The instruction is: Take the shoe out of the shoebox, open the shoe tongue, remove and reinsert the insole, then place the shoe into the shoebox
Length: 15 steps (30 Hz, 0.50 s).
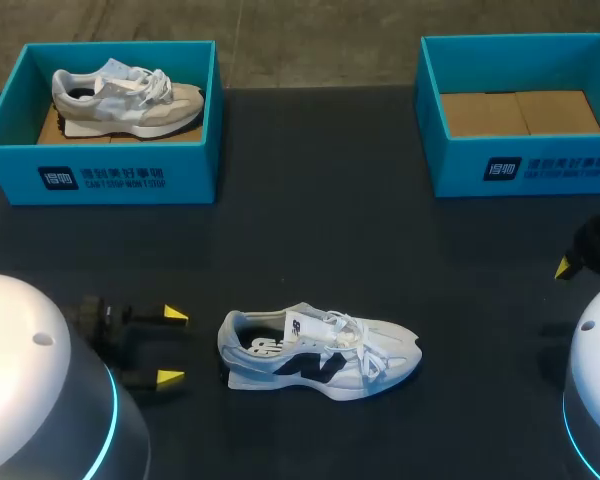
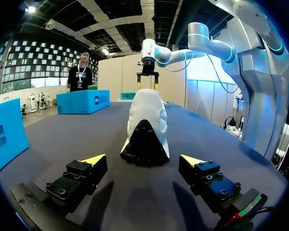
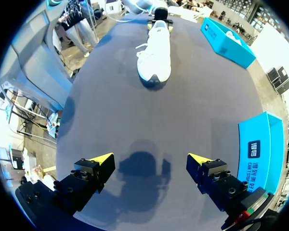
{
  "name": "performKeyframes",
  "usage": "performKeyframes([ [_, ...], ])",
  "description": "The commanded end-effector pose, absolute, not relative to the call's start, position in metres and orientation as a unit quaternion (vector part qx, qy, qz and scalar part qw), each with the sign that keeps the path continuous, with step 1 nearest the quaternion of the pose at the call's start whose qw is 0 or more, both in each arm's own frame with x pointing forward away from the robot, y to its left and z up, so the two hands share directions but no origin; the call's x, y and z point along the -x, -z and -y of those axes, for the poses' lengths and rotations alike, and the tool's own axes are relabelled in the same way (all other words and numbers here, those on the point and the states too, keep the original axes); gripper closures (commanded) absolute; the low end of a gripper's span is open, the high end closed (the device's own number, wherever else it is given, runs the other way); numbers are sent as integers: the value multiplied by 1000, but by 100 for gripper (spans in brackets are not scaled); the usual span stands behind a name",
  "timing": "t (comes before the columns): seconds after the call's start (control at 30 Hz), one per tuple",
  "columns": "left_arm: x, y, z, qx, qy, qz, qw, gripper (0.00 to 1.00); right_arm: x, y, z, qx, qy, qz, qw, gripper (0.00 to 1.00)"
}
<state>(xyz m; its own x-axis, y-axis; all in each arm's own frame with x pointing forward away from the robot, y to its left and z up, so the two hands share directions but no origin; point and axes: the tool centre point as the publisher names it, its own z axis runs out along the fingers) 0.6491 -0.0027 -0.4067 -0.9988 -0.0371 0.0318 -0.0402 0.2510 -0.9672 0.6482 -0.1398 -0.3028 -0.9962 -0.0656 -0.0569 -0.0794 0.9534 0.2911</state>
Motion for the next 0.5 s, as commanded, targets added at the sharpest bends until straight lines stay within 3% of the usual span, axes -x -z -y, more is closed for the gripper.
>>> performKeyframes([
  [0.03, -654, 412, 17, -25, -614, 789, 0, 0, -647, 303, 139, 36, -146, -988, 24, 0],
  [0.5, -660, 411, 48, -17, -612, 790, 11, 0, -647, 303, 139, 36, -146, -988, 24, 0],
])
